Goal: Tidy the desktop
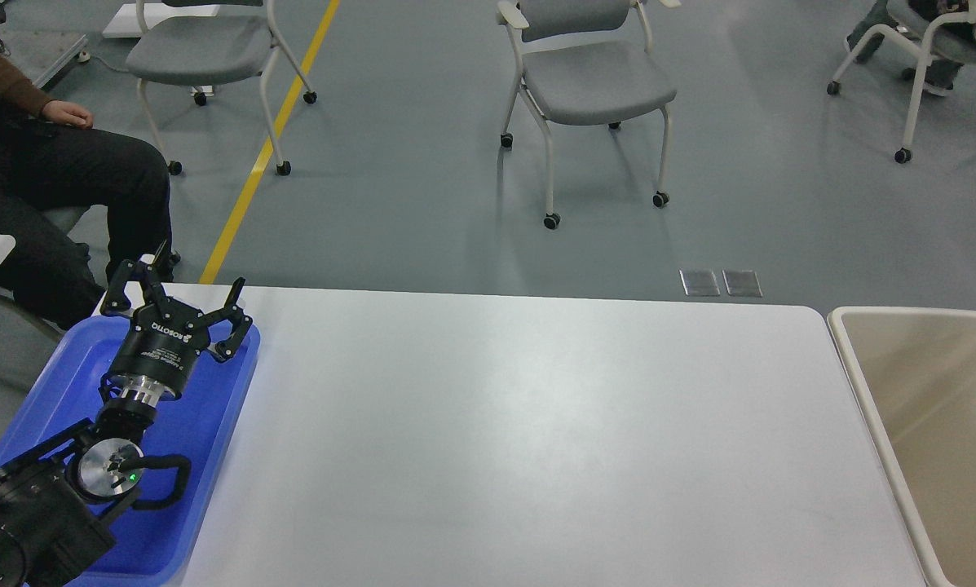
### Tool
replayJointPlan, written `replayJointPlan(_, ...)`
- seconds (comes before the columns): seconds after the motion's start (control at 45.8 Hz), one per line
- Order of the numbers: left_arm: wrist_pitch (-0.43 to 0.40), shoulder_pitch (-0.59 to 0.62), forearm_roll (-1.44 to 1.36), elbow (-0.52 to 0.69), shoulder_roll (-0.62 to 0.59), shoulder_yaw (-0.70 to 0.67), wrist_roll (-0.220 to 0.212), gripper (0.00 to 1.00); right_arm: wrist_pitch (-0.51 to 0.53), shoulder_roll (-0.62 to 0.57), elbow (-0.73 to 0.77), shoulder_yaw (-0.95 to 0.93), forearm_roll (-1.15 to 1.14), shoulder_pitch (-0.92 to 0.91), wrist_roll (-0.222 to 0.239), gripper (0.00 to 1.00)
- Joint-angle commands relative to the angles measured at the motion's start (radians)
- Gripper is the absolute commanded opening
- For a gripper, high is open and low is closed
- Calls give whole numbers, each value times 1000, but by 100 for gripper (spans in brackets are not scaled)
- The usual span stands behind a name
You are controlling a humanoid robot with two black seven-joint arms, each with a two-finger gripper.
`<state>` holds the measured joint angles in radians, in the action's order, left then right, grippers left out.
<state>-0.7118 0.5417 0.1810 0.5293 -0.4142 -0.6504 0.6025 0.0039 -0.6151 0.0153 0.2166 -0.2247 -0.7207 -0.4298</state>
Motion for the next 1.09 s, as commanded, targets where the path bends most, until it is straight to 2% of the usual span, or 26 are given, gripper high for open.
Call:
replayJointPlan(0.0,0,0,0,0,0,0,0,98,-5,98,17,0,24,112,34,0)
replayJointPlan(0.24,0,0,0,0,0,0,-1,98,-42,193,17,0,41,170,36,0)
replayJointPlan(0.525,0,0,0,0,0,0,0,98,-50,193,20,-6,44,173,36,0)
replayJointPlan(0.59,0,0,0,0,0,0,0,98,-68,195,32,-6,44,173,34,28)
replayJointPlan(0.678,0,0,0,0,0,0,-1,98,-96,196,40,-6,44,173,32,72)
replayJointPlan(0.743,0,0,0,0,0,0,0,98,-119,196,40,-6,44,173,32,96)
replayJointPlan(0.765,0,0,0,0,0,0,-1,98,-125,198,40,-6,44,173,32,98)
replayJointPlan(1.071,0,1,0,0,0,0,-1,98,-140,224,40,-6,42,175,32,99)
